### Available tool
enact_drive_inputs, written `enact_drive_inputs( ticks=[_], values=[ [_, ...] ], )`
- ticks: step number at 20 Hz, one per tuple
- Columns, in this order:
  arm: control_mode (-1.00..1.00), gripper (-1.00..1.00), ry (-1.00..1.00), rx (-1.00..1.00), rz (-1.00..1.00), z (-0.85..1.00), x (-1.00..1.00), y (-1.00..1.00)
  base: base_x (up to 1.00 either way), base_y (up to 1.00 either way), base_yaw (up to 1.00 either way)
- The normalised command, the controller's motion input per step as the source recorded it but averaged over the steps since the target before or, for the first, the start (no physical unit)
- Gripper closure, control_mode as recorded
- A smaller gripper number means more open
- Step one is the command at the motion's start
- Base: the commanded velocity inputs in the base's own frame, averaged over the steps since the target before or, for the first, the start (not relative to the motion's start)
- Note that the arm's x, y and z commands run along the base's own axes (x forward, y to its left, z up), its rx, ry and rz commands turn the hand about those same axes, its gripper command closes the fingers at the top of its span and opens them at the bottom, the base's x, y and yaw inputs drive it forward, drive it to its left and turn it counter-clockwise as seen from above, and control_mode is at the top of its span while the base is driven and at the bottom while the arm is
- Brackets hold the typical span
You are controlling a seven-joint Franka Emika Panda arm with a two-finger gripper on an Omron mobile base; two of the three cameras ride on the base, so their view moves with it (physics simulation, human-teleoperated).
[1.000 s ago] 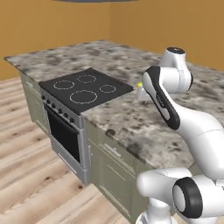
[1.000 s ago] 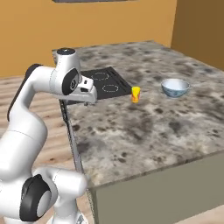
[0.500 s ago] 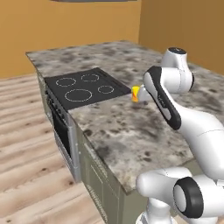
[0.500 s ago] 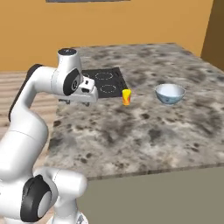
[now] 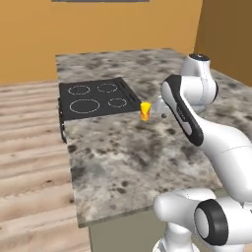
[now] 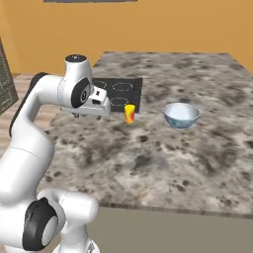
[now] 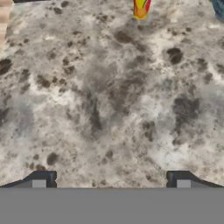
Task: Pick the cup and bowl from the counter and place them on the counter next to the sink.
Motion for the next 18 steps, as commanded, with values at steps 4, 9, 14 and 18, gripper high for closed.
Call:
enact_drive_inputs(
  ticks=[4,9,14,18],
  values=[
    [1.00,-1.00,0.00,0.00,0.00,0.00,0.00,0.00,0.00,-1.00,0.39],
    [1.00,-1.00,0.00,0.00,0.00,0.00,0.00,0.00,0.41,-0.76,0.22],
    [1.00,-1.00,0.00,0.00,0.00,0.00,0.00,0.00,0.87,-0.36,0.00],
    [1.00,-1.00,0.00,0.00,0.00,0.00,0.00,0.00,1.00,-0.49,-0.12]
  ],
)
